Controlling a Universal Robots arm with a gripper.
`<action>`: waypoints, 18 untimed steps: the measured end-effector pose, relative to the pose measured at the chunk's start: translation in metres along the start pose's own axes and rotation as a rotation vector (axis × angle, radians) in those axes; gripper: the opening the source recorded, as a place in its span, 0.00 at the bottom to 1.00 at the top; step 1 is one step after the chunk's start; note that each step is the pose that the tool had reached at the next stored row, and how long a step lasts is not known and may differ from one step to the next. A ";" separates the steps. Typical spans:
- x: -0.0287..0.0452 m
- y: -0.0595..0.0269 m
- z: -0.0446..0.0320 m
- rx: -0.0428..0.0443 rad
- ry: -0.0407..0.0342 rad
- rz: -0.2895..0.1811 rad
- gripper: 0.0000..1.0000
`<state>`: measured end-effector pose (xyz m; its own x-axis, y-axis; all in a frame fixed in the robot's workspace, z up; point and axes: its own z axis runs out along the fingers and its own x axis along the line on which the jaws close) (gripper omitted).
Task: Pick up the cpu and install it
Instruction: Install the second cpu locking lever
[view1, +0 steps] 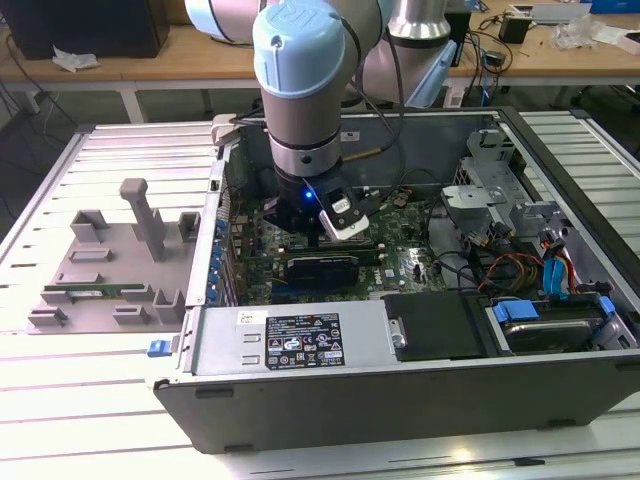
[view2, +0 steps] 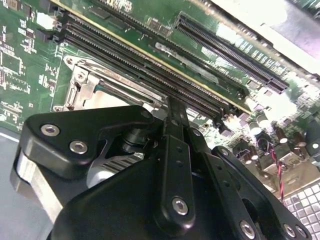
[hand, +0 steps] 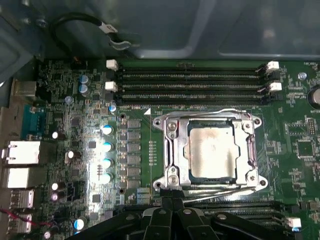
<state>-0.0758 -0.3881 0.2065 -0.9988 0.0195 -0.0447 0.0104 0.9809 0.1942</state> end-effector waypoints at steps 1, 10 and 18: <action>0.0000 -0.0001 0.0007 -0.0051 0.0001 0.000 0.11; 0.0000 -0.0048 0.0015 -0.0094 0.0001 0.000 0.11; 0.0000 -0.0086 0.0013 -0.0305 0.0002 0.001 0.11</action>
<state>-0.0757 -0.3963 0.2037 -0.9988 0.0208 -0.0442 0.0103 0.9745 0.2241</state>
